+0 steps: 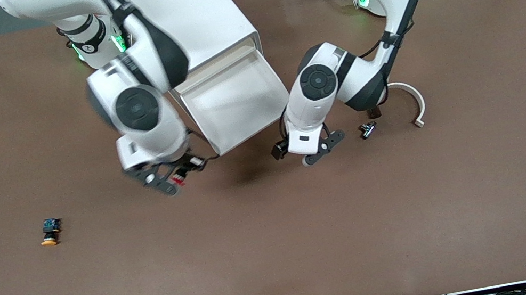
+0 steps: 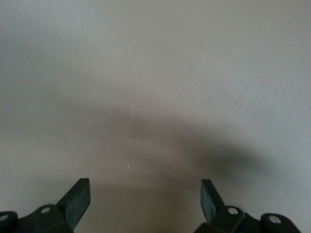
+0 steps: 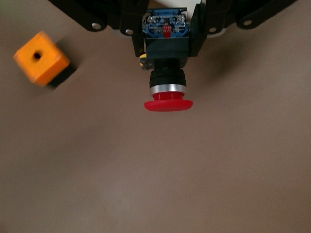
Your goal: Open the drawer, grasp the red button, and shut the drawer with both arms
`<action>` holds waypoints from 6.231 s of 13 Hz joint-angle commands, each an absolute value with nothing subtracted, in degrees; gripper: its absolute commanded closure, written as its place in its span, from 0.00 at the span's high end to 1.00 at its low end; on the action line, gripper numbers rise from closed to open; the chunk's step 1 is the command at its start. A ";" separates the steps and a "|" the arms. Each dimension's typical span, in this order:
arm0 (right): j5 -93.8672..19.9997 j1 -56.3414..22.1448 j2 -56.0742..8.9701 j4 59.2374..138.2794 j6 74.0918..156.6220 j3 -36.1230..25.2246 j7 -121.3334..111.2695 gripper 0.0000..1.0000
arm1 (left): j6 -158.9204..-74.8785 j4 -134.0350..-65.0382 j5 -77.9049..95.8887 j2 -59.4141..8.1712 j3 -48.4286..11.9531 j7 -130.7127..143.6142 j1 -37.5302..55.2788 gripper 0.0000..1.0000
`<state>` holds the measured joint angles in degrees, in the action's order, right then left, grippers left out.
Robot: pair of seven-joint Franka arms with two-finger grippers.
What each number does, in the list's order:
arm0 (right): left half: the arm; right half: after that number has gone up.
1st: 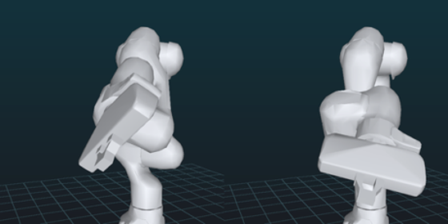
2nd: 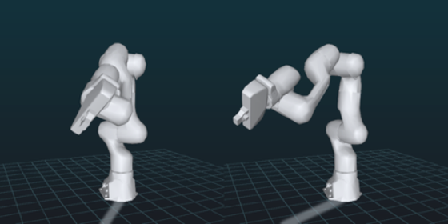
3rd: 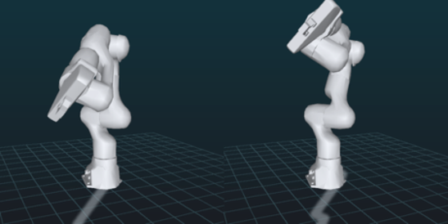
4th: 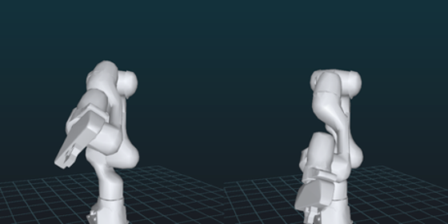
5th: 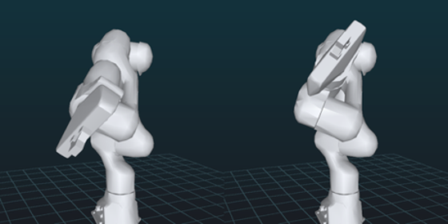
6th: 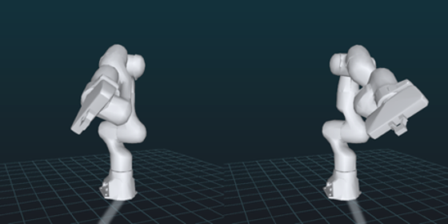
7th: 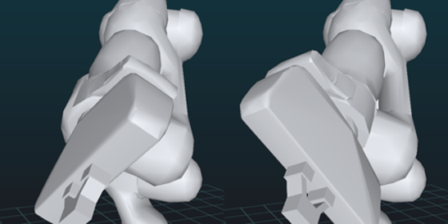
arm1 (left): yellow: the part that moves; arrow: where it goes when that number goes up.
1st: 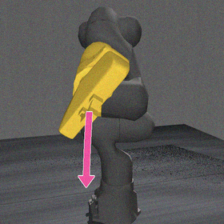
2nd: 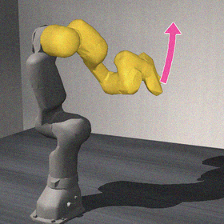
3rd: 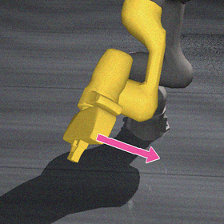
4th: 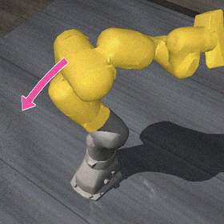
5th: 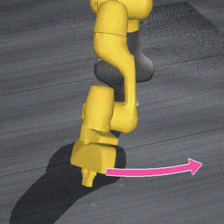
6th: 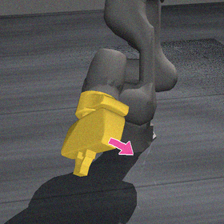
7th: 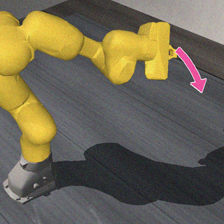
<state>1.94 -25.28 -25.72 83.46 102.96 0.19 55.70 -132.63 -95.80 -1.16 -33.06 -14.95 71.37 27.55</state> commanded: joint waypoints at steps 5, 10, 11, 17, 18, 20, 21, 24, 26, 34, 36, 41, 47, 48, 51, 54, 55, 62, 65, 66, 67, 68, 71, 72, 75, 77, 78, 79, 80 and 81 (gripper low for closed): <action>2.29 -3.37 -23.64 97.00 117.82 1.49 16.84 0.00 | -125.78 -94.39 -1.50 -33.66 -16.42 81.46 34.36 1.00; 2.29 6.58 -26.97 102.39 131.73 1.49 1.69 0.00 | -124.89 -95.01 -1.41 -34.28 -24.25 91.57 34.37 1.00; 2.29 7.98 -28.46 102.39 133.84 1.58 -0.42 0.00 | -124.46 -95.44 -1.41 -34.28 -25.39 92.80 34.45 1.00; 1.67 9.05 -30.06 108.63 140.36 1.93 -3.87 0.00 | -124.19 -95.19 -1.41 -35.16 -26.54 97.30 37.10 1.00; 1.58 8.79 -30.06 109.33 140.45 2.02 -3.87 0.00 | -124.19 -94.84 -1.75 -34.81 -26.11 96.77 36.39 1.00; 1.58 8.79 -30.06 109.95 140.45 2.72 -3.87 0.00 | -123.93 -93.52 -2.98 -34.11 -26.02 95.90 30.36 1.00; 1.58 9.05 -30.06 110.47 140.71 3.33 -3.87 0.00 | -123.84 -93.17 -3.86 -33.06 -26.10 93.63 26.93 1.00; 1.50 8.88 -29.97 111.36 140.98 3.78 -3.96 0.00 | -122.44 -92.64 -7.98 -29.28 -26.10 86.86 16.03 1.00; 1.49 8.79 -29.80 111.36 140.54 3.78 -3.87 1.00 | -117.89 -90.45 -11.06 -27.78 -26.10 80.19 9.87 1.00; 1.58 7.91 -22.95 102.51 119.94 4.31 -3.08 1.00 | -98.38 -86.75 -11.69 -14.09 -26.28 45.13 -9.12 1.00; 1.32 8.00 -19.36 100.29 112.62 4.22 -2.64 1.00 | -95.38 -86.75 -10.99 -9.87 -26.28 36.96 -12.64 1.00; 1.41 7.82 -6.70 99.76 99.86 4.22 1.93 1.00 | -88.87 -86.92 -5.38 -2.65 -25.15 17.18 -18.01 1.00; 1.58 6.86 -4.57 91.95 97.91 4.22 1.85 1.00 | -87.46 -94.48 -0.26 7.37 -4.57 9.40 -0.36 1.00; 1.58 6.68 -4.83 91.06 97.91 4.22 1.85 1.00 | -86.15 -94.83 -0.26 8.08 -4.74 9.49 0.08 1.00; 1.41 5.80 -5.01 90.35 96.33 4.22 2.37 1.00 | -85.52 -96.77 -0.35 10.72 -5.79 9.93 1.49 1.00; -1.82 6.94 -5.80 88.42 95.28 3.70 3.96 1.00 | -85.52 -96.42 -0.44 10.37 -6.24 9.93 1.49 1.00; -1.85 7.12 -5.71 87.55 93.01 3.60 4.04 1.00 | -85.52 -96.42 -0.44 10.28 -6.24 9.93 1.41 1.00; -1.41 5.63 -3.00 87.18 86.04 4.04 4.75 1.00 | -85.96 -98.34 -0.35 11.51 -7.03 10.02 1.23 1.00; -1.41 5.98 4.10 97.08 94.63 3.78 4.75 1.00 | -89.73 -103.61 -0.26 15.46 -7.12 10.11 1.14 1.00; -1.49 6.24 5.09 98.25 94.92 3.52 4.83 1.00 | -89.65 -103.45 -0.35 15.21 -7.12 10.02 1.06 1.00; -1.76 7.28 5.18 98.09 94.31 3.52 4.83 1.00 | -89.74 -102.40 -0.26 14.60 -6.95 9.41 0.88 1.00; -2.11 7.90 5.19 97.82 93.87 3.52 4.83 1.00 | -89.65 -100.65 -0.26 13.02 -6.51 9.06 0.79 1.00; -2.20 8.17 6.06 97.91 92.91 3.52 4.75 1.00 | -89.38 -98.61 -0.09 11.51 -5.45 7.03 0.44 1.00; -2.20 8.17 5.98 97.82 91.25 3.52 4.83 1.00 | -89.38 -98.18 0.00 11.43 -5.45 7.12 0.27 1.00; -2.20 7.82 6.94 97.91 90.00 3.87 4.83 1.00 | -89.21 -97.47 0.00 10.72 -5.36 7.29 0.18 1.00; -2.20 7.73 6.94 97.91 89.74 4.04 4.83 1.00 | -89.12 -97.47 0.00 10.64 -5.45 7.38 0.26 1.00; -2.20 7.73 7.03 97.91 89.65 3.96 4.83 1.00 | -88.95 -97.47 -0.09 10.63 -5.45 7.38 0.26 1.00; -2.20 7.82 7.03 97.91 89.39 3.96 4.66 1.00 | -88.86 -97.47 -0.09 10.63 -5.45 7.38 0.26 1.00; -2.20 7.82 7.03 97.82 89.38 3.87 4.57 1.00 | -88.68 -97.47 -0.09 10.63 -5.45 7.30 0.26 1.00; -2.20 7.82 7.03 97.82 89.47 3.87 4.57 1.00 | -88.25 -97.47 -0.09 10.63 -5.45 7.29 0.26 1.00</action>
<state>-1.39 7.30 5.62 96.64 89.48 3.61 4.24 -89.54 -98.82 -0.91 11.13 -5.33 8.19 0.66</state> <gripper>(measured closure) 0.000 0.000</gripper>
